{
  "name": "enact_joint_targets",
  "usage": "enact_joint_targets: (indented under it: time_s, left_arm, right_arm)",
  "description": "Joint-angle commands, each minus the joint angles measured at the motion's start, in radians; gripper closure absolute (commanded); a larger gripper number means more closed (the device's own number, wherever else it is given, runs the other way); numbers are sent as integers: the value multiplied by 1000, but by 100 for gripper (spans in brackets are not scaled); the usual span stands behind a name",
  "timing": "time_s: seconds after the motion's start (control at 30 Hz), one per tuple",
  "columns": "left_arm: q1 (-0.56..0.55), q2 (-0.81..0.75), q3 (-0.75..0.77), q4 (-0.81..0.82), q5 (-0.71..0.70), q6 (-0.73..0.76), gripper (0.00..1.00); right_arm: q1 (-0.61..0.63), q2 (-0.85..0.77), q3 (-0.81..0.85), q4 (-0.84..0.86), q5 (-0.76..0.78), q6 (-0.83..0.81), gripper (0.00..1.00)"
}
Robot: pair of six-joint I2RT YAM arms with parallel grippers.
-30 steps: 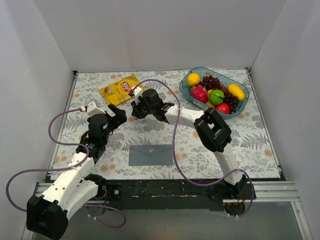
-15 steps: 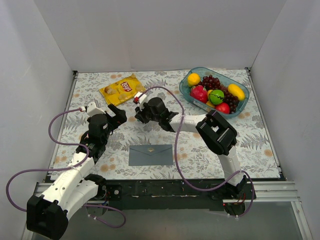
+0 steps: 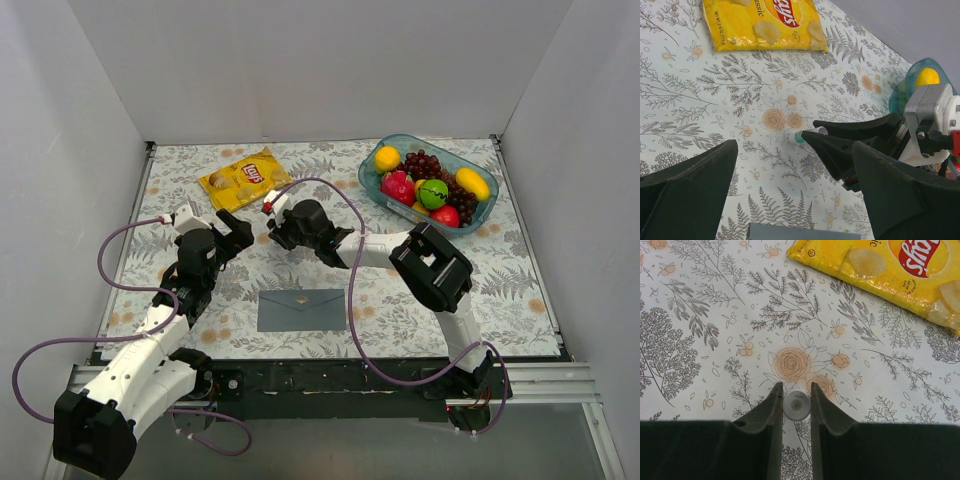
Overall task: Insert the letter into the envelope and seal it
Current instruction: Close the solid glue cap on the solid glue.
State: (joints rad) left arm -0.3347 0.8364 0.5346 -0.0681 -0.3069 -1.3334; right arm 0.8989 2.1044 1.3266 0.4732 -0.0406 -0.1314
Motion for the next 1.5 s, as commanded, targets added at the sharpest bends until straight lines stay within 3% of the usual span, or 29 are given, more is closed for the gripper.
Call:
enact_joint_targets:
  time_s: [0.0, 0.47, 0.87, 1.17, 1.27, 1.47]
  left_arm:
    - [6, -19, -7, -1, -8, -1, 2]
    - [6, -33, 1, -4, 2, 2, 2]
    - [6, -49, 5, -10, 9, 3, 2]
    - [6, -89, 27, -27, 14, 7, 2]
    - [6, -105, 31, -32, 29, 7, 2]
    - [5, -103, 48, -41, 55, 14, 2]
  right_arm:
    - [5, 32, 19, -148, -16, -31, 99]
    - [-8, 131, 213, -370, -148, -47, 99]
    - [-11, 207, 373, -596, -154, -89, 99]
    - [-78, -33, 224, -481, -101, 53, 99]
    - [-113, -133, 252, -605, -84, 52, 99]
    - [-166, -64, 548, -1233, -38, -16, 99]
